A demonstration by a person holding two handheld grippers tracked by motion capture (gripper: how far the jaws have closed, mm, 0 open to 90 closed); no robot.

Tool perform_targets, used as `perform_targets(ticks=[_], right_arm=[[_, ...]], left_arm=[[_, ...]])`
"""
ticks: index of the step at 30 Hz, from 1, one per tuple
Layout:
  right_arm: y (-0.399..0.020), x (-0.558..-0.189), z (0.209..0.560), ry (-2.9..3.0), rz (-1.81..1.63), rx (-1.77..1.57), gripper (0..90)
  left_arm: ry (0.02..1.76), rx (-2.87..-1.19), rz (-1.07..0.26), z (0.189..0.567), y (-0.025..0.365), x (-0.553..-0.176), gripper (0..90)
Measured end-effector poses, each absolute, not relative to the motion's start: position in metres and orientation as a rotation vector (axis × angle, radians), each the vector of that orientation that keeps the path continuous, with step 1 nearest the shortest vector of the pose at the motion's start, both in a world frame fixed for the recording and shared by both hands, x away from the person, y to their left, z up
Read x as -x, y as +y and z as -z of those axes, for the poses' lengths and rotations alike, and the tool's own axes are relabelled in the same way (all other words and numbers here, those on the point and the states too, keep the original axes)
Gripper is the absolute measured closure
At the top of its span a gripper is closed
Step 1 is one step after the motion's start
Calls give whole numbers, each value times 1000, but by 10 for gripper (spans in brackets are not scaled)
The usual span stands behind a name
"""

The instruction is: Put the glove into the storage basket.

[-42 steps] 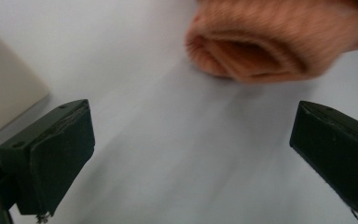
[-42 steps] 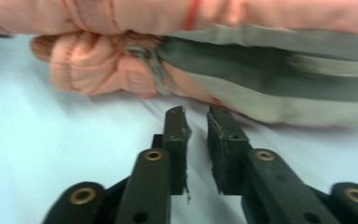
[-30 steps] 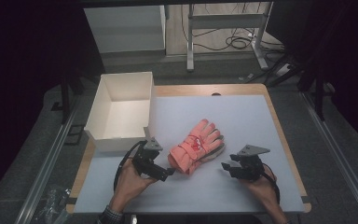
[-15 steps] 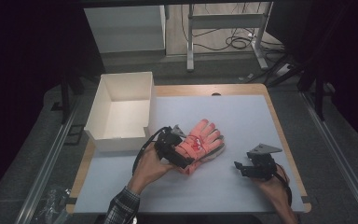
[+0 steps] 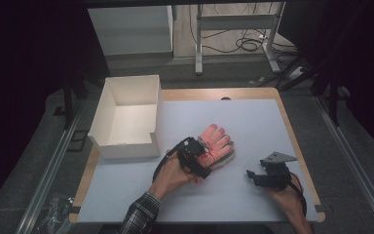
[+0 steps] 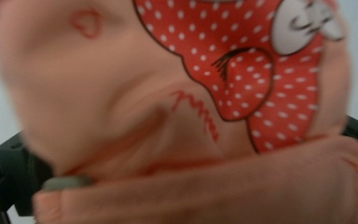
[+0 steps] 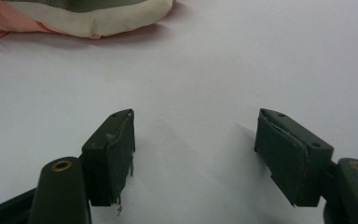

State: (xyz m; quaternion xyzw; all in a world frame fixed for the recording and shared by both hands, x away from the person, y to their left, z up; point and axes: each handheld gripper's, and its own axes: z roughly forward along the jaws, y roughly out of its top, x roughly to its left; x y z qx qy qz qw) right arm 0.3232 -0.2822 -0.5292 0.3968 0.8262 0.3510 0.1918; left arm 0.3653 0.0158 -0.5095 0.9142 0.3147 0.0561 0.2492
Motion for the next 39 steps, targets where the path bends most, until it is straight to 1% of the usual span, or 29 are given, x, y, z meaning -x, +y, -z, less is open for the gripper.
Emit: perform_targets(ticks=[2,5,7,8,15,19,24,29,39], right_arm=[[-282,-323,529,2320,-986,-1114,286],[-282,-323,529,2320,-986,-1114,286],[-282,-323,530,2319,-985,-1113,285],[-282,-323,530,2319,-985,-1113,286],[-282,-323,530,2318,-985,-1112,285],[-282,-323,530,2318,-986,-1113,285],[-282,-323,530,2318,-988,-1115,285],[-282,-323,530,2317,-989,-1113,285],[-282,-323,530,2316,-990,-1112,285]], left_arm=[[868,-2496,-151,512,14,-365,0],[874,-2556,-181,520,8,-364,0],[884,-2558,-182,521,6,-364,12],[883,-2556,-160,520,7,-364,38],[858,-2550,-94,509,11,-365,331],[821,-2533,-67,505,17,-367,406],[809,-2511,-76,498,20,-368,434],[842,-2461,-75,485,25,-372,433],[901,-2435,-120,455,31,-386,425]])
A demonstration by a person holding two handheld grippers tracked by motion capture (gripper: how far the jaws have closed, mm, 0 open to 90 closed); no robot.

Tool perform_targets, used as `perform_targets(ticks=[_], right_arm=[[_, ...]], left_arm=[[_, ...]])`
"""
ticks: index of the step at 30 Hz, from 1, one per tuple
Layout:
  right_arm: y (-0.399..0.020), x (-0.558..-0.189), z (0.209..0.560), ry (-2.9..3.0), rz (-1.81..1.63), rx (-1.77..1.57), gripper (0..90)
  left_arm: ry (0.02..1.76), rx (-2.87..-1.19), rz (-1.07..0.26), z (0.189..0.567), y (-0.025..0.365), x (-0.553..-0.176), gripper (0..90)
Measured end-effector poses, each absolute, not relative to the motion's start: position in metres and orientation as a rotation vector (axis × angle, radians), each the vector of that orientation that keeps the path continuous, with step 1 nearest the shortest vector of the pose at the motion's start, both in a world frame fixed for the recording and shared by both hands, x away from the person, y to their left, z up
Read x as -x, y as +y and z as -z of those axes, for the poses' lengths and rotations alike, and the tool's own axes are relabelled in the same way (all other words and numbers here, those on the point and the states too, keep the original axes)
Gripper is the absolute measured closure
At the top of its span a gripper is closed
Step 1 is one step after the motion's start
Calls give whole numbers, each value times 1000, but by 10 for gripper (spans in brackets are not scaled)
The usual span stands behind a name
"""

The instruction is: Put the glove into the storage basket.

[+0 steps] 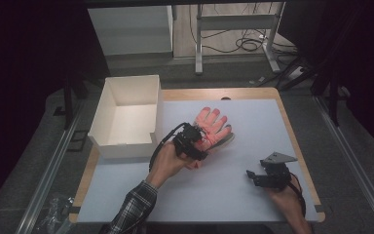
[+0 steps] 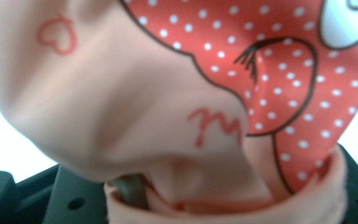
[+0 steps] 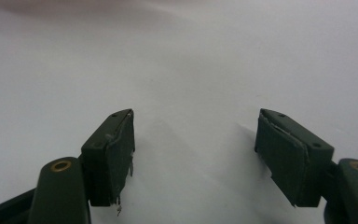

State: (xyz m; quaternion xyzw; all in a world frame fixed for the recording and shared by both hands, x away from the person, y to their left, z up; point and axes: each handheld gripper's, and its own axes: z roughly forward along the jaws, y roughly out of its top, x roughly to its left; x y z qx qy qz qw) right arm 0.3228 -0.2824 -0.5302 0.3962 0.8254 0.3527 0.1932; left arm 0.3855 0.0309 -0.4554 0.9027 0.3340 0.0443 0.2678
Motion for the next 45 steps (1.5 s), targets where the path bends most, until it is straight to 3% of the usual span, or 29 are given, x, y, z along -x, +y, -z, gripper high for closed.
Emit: perform_targets(ticks=[19,29,45], right_arm=[[-282,-322,530,2314,-992,-1111,285],[-282,-323,531,2314,-993,-1107,285],[-282,-322,531,2316,-993,-1110,283]], left_arm=[[1001,-2385,-183,407,42,-416,422],[1100,-2335,-206,380,64,-431,420],[1301,-2280,-374,353,116,-451,406]])
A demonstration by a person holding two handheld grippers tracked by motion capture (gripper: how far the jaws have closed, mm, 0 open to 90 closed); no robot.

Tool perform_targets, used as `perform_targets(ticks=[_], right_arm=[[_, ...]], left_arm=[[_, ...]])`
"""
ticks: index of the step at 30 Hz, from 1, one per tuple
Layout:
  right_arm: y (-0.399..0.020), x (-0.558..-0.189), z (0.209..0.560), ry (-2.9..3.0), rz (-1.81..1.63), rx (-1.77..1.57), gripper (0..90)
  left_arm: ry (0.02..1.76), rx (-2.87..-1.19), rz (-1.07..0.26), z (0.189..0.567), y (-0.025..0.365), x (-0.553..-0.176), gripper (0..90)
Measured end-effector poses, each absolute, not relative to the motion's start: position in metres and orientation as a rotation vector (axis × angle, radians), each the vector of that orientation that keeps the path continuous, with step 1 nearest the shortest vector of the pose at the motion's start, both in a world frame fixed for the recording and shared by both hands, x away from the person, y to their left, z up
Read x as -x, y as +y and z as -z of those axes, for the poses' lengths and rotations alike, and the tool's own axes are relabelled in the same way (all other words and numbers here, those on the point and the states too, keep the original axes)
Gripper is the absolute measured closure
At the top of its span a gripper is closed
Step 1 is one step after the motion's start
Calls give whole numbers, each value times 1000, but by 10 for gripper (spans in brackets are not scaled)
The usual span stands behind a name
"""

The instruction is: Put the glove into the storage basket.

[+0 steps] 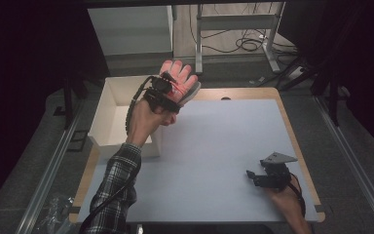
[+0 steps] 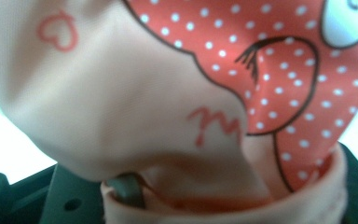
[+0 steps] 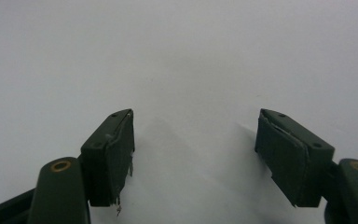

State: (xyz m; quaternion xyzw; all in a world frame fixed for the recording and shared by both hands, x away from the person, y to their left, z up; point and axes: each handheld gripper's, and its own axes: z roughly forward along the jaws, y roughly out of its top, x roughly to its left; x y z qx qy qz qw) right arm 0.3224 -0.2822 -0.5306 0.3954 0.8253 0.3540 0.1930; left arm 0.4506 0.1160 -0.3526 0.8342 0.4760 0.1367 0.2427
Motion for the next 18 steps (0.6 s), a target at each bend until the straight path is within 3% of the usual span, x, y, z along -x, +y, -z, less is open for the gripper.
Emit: perform_targets(ticks=[18], right_arm=[[-282,-322,531,2315,-994,-1108,283]], left_arm=[[1516,-2177,-467,349,185,-455,404]])
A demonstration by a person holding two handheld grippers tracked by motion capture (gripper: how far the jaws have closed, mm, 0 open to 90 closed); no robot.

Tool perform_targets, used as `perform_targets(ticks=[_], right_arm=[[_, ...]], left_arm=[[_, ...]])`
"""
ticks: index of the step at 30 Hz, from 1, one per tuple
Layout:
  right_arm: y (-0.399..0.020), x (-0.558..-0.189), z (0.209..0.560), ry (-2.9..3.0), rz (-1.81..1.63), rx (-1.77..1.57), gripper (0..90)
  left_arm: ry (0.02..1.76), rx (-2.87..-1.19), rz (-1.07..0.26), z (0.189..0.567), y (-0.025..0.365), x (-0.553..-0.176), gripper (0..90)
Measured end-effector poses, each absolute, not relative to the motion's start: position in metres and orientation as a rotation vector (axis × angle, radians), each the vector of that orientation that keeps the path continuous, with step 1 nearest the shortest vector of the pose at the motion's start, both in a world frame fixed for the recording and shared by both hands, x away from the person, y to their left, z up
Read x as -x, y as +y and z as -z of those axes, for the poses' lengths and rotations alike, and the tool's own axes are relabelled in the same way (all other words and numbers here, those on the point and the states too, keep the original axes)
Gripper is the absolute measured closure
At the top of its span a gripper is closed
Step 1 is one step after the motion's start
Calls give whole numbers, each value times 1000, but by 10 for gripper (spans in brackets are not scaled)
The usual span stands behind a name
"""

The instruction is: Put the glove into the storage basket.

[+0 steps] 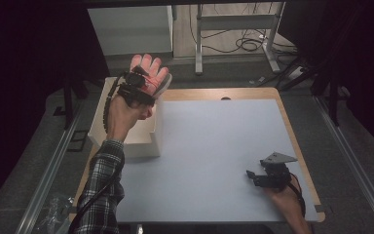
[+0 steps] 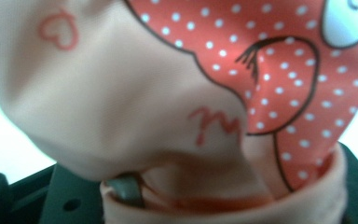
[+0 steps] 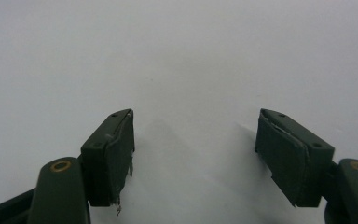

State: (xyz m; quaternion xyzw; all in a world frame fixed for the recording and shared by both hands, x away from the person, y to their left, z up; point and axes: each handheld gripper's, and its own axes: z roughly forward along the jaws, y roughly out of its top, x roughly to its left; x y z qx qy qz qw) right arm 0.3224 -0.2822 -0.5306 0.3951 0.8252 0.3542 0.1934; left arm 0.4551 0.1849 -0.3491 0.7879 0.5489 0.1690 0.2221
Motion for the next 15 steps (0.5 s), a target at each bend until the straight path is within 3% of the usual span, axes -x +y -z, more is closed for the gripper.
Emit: perform_targets(ticks=[15], right_arm=[[-282,-322,531,2313,-993,-1109,283]], left_arm=[[1693,-2125,-430,400,224,-471,397]])
